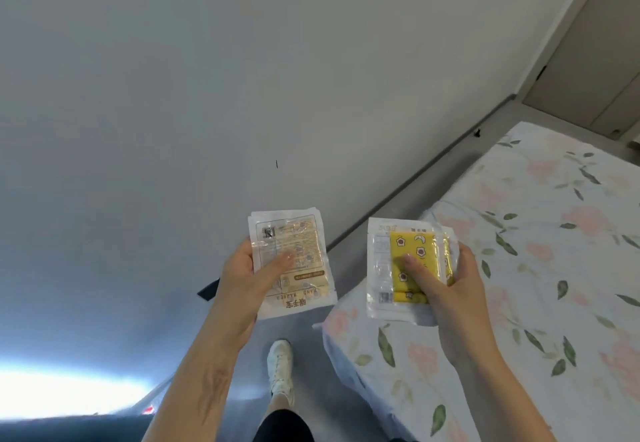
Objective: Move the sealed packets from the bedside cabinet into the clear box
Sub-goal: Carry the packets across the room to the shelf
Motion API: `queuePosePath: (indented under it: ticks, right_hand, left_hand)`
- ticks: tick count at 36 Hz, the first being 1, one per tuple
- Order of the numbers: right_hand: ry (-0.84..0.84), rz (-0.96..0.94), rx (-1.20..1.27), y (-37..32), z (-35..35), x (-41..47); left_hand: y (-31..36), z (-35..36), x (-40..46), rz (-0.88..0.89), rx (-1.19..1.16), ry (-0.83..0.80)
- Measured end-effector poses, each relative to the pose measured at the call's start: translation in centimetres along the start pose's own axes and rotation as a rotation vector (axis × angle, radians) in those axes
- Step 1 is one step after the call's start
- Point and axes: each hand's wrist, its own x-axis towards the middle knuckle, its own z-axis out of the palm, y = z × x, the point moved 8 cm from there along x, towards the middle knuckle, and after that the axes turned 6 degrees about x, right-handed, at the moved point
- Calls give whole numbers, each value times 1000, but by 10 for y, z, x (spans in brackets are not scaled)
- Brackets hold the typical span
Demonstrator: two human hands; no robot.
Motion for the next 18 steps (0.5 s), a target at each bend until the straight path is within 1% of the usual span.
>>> queuePosePath:
  ticks: [4,9,13,18]
  right_hand:
    - [70,-18,-2,4,40,39]
    - [170,-28,3,3,91,82]
    - [230,-49,33,-4,124,110]
    - [299,-85,50,-14,142,135]
  left_hand:
    - [15,-18,63,-10,-33,-66]
    - [44,-34,138,9,46,-160]
    - [68,-33,187,33,69,-258]
    - [88,-22,232,66,77,-334]
